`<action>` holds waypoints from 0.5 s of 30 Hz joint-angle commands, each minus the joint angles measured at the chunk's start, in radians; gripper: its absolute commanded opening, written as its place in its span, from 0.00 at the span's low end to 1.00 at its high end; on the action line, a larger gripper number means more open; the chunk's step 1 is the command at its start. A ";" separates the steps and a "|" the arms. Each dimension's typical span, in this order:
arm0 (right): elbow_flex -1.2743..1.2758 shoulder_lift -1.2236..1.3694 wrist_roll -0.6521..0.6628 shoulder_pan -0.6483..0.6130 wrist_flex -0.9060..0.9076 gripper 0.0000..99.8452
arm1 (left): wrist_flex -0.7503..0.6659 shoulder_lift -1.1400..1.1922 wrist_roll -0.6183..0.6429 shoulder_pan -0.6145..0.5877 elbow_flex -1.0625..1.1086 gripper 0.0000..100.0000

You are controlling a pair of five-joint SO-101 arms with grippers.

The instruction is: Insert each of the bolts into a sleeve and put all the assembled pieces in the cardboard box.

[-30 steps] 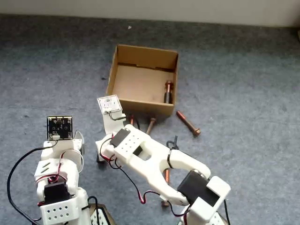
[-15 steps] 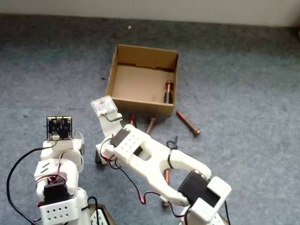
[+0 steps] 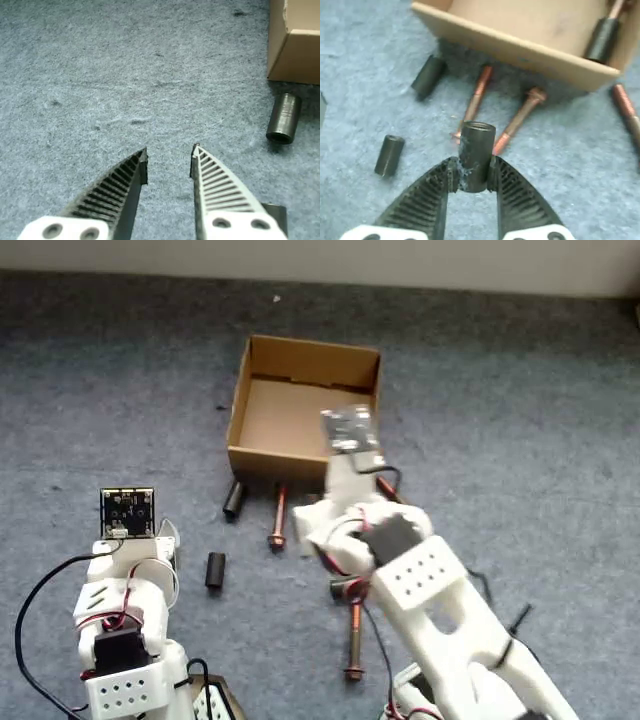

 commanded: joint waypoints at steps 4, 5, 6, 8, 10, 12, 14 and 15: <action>0.133 -0.222 0.003 0.259 -0.027 0.01 | -0.008 -0.002 -0.008 -0.005 0.010 0.17; 0.170 -0.242 0.003 0.288 -0.053 0.01 | -0.005 -0.001 -0.009 -0.005 -0.002 0.17; 0.209 -0.259 0.003 0.314 -0.088 0.01 | -0.002 0.001 -0.025 -0.005 -0.015 0.17; 0.292 -0.289 0.003 0.363 -0.182 0.01 | 0.000 0.002 -0.060 0.007 -0.031 0.17; 0.375 -0.312 0.003 0.404 -0.294 0.01 | 0.009 0.002 -0.069 0.059 -0.047 0.17; 0.446 -0.329 0.003 0.452 -0.401 0.01 | 0.051 0.002 -0.069 0.114 -0.085 0.17; 0.499 -0.340 0.003 0.503 -0.484 0.01 | 0.115 0.002 -0.069 0.180 -0.150 0.16; 0.522 -0.343 0.003 0.526 -0.516 0.01 | 0.149 0.002 -0.069 0.213 -0.185 0.16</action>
